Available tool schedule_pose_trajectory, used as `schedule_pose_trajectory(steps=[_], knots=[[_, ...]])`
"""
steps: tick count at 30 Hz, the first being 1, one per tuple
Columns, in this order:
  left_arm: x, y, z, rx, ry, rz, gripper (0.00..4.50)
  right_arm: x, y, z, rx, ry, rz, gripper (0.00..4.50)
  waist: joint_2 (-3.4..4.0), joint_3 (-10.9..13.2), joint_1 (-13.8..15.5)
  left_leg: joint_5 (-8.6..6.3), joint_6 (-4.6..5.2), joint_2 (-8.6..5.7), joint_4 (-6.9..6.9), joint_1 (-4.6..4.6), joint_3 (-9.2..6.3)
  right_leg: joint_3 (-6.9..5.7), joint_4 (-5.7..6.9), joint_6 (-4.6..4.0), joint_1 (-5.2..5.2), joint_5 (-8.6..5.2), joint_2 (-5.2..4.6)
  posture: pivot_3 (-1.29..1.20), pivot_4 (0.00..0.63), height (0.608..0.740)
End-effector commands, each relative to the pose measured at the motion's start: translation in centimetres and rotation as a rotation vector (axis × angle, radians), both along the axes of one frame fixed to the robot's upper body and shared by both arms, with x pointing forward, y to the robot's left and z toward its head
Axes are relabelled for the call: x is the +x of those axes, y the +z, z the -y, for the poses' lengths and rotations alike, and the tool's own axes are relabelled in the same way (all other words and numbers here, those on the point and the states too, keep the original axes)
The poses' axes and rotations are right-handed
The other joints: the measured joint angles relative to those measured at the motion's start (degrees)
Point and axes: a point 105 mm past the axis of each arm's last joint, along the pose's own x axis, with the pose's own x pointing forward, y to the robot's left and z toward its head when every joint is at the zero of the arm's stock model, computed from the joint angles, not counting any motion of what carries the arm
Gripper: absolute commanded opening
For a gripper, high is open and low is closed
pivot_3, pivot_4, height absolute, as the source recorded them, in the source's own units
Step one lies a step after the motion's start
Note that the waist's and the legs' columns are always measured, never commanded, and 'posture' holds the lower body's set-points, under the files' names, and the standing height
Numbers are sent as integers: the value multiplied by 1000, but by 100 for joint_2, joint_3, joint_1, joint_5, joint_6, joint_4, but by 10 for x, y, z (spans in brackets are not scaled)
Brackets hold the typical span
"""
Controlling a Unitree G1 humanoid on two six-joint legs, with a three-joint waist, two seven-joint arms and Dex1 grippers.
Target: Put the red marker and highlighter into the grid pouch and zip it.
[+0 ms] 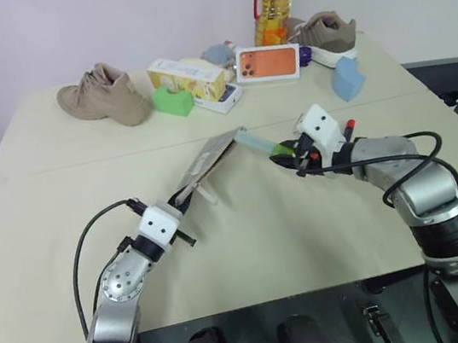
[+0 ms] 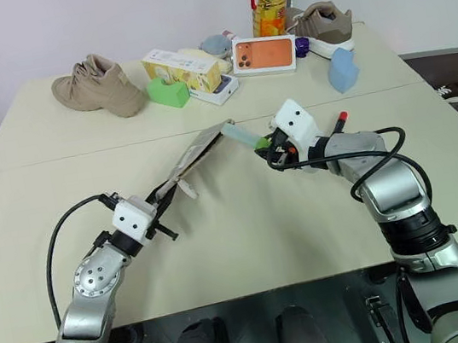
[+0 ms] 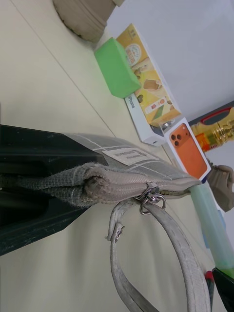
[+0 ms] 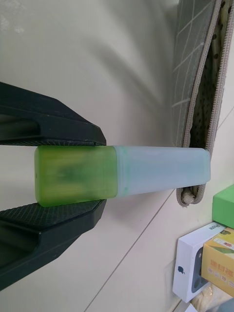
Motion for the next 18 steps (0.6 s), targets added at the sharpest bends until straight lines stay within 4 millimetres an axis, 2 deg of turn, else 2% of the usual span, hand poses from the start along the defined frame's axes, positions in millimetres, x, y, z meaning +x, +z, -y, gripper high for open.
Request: schedule_pose_trajectory(steps=[1, 10, 14, 18], knots=[[-3, 12, 4, -7, -22, 52, 0, -5, 13, -5, -15, 39, 59, 912, 0, 0, 1, 0, 0, 0, 0, 0, 0, 0, 0, 0, 0, 0, 0, 0, 150, 740], [-15, 11, 14, 95, -143, 73, 0, -17, 6, -17, -141, 172, 65, 912, 0, 0, 1, 0, 0, 0, -1, 0, 0, 0, 0, 0, -1, 0, 1, 0, 150, 740], [-20, 8, 20, 147, -226, 76, 0, -34, 4, -25, -202, 309, 56, 912, 0, 0, 6, 0, 0, 0, 0, 0, 0, 0, -1, 0, 0, 0, 0, 0, 150, 740], [-32, 1, 28, 242, -376, 70, 0, -60, -3, -34, -272, 494, 25, 912, 0, 0, 12, 0, 0, 1, -1, 0, -2, -1, -1, -1, 0, -1, -4, 0, 150, 740]])
